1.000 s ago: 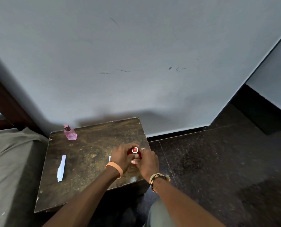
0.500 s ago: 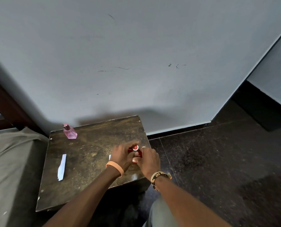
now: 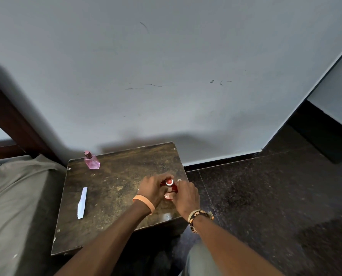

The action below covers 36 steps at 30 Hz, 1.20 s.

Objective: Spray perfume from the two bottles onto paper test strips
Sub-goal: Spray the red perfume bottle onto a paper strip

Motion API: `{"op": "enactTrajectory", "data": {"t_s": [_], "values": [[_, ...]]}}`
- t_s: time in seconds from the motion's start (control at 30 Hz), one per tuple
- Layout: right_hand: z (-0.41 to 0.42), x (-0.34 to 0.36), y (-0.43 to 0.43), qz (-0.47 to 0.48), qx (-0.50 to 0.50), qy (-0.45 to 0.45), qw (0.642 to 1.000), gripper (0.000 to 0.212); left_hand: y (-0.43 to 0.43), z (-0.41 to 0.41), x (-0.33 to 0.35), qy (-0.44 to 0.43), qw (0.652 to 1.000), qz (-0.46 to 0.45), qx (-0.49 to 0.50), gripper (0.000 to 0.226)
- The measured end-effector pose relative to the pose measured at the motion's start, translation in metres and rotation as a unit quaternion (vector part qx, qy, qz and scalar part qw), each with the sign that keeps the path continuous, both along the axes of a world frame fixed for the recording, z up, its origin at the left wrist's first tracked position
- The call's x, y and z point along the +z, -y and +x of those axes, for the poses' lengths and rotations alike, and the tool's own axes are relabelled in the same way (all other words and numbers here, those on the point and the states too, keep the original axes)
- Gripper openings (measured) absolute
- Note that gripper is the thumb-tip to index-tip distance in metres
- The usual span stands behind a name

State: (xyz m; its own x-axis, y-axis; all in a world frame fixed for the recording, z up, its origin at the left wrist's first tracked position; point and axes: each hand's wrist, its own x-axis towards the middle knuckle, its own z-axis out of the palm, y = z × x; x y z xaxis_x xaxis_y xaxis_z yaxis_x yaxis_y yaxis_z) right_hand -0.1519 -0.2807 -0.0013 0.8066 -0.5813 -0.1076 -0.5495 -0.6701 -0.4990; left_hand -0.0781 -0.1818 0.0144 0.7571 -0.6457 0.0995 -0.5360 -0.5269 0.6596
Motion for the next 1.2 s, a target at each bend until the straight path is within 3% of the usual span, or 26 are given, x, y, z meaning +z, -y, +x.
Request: {"op": "enactTrajectory", "data": {"t_s": [0.2,0.37,0.57,0.7,0.8,1.0,1.2], "values": [[0.0006,0.0056,-0.0002,0.023,-0.002,-0.002,1.000,0.016,0.0044,-0.0030,-0.0037,-0.028,0.997,-0.031,0.061,0.029],[-0.0028,0.0045,0.0010,0.018,-0.002,0.009,1.000,0.010,0.0059,-0.0009,-0.0039,-0.012,1.000,0.001,-0.001,0.037],[-0.0028,0.0094,0.0013,0.024,-0.002,0.003,1.000,0.015,0.0070,-0.0026,-0.0052,-0.013,0.998,-0.026,0.059,0.030],[-0.0026,0.0092,-0.0003,0.029,-0.001,0.003,1.000,0.018,0.0040,-0.0027,-0.0030,-0.034,0.999,-0.015,0.029,0.040],[-0.0028,0.0079,-0.0019,0.023,-0.003,-0.001,1.000,0.020,0.0013,-0.0006,-0.0010,-0.025,1.000,-0.015,0.008,0.035],[-0.0017,0.0103,-0.0003,0.030,0.000,-0.004,1.000,0.017,0.0043,-0.0025,-0.0015,-0.026,0.998,-0.017,0.054,0.035],[-0.0038,0.0086,-0.0002,0.020,0.001,0.000,1.000,0.014,0.0021,-0.0036,0.0006,-0.024,0.999,-0.009,0.020,0.031]]}}
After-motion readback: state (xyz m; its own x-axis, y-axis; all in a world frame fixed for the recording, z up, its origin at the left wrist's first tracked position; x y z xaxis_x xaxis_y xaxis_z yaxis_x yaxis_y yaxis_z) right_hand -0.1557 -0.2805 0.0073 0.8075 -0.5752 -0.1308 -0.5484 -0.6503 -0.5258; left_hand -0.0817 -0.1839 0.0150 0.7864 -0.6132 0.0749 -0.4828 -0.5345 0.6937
